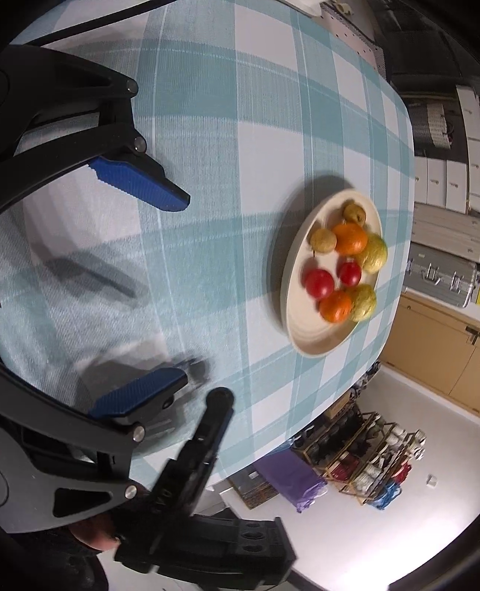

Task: Organize fruits
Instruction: 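Grasp a dark plum with the right tool, then grasp the other dark plum with the left tool while the right tool holds its plum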

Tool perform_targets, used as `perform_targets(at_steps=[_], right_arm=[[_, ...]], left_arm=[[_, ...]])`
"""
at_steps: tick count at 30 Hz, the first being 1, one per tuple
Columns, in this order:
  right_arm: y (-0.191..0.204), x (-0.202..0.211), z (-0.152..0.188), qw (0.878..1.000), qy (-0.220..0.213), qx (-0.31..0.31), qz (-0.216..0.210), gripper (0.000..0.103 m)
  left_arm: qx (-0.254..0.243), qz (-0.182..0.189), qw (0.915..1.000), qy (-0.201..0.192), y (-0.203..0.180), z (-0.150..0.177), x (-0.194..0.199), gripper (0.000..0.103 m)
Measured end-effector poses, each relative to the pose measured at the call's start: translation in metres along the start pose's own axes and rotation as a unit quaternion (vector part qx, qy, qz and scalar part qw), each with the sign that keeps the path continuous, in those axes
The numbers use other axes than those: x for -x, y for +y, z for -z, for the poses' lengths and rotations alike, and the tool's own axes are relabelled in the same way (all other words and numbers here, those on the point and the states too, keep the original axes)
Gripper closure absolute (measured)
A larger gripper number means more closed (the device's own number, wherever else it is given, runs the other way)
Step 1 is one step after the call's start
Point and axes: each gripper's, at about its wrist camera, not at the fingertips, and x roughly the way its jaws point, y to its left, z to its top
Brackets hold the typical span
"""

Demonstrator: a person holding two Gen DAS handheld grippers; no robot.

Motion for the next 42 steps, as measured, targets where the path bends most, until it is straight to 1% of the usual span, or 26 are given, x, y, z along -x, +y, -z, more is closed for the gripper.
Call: perform_targets(at_steps=[7,12,21,24,26,28,29,31,32,34,35,37,38,39,42], right_arm=[[-0.019,0.023,-0.006,0.999,-0.033,-0.020,0.003,0.078],[-0.033,0.036,-0.007,0.998,-0.052,-0.036,0.007,0.078],[-0.046,0.045,0.000,0.997,-0.059,-0.050,0.006,0.078],[-0.045,0.047,0.003,0.997,-0.061,-0.045,0.004,0.078],[-0.043,0.049,0.004,0.997,-0.063,-0.038,0.001,0.078],[-0.042,0.049,0.005,0.997,-0.064,-0.034,0.000,0.078],[-0.042,0.049,0.005,0.997,-0.064,-0.034,-0.001,0.078],[-0.043,0.049,0.005,0.997,-0.064,-0.036,-0.003,0.078],[-0.043,0.049,0.005,0.997,-0.064,-0.037,-0.004,0.078],[-0.044,0.049,0.004,0.997,-0.064,-0.038,-0.004,0.078],[-0.045,0.048,0.004,0.997,-0.064,-0.039,-0.004,0.078],[-0.046,0.048,0.004,0.997,-0.063,-0.040,-0.004,0.078],[-0.046,0.048,0.004,0.997,-0.062,-0.041,-0.004,0.078],[-0.047,0.047,0.004,0.997,-0.061,-0.043,-0.005,0.078],[-0.047,0.047,0.005,0.997,-0.060,-0.044,-0.006,0.078]], left_arm=[[-0.029,0.015,0.9992,0.023,-0.030,0.003,-0.013,0.018],[-0.064,0.021,0.9968,0.043,-0.056,0.007,-0.024,0.018],[-0.100,0.028,0.9922,0.069,-0.084,0.013,-0.044,0.018],[-0.109,0.033,0.9912,0.068,-0.088,0.014,-0.045,0.018],[-0.114,0.037,0.9908,0.064,-0.090,0.013,-0.044,0.021],[-0.120,0.043,0.9900,0.061,-0.092,0.012,-0.043,0.031],[-0.122,0.045,0.9897,0.061,-0.092,0.012,-0.043,0.034],[-0.123,0.048,0.9894,0.061,-0.092,0.011,-0.043,0.045],[-0.121,0.051,0.9893,0.062,-0.091,0.011,-0.043,0.048],[-0.120,0.057,0.9888,0.067,-0.090,0.012,-0.044,0.062],[-0.120,0.059,0.9886,0.069,-0.090,0.012,-0.045,0.065],[-0.122,0.065,0.9875,0.074,-0.090,0.013,-0.046,0.076],[-0.127,0.062,0.9873,0.072,-0.091,0.014,-0.047,0.077],[-0.130,0.060,0.9871,0.071,-0.090,0.014,-0.046,0.082],[-0.121,0.070,0.9877,0.071,-0.084,0.011,-0.046,0.083]])
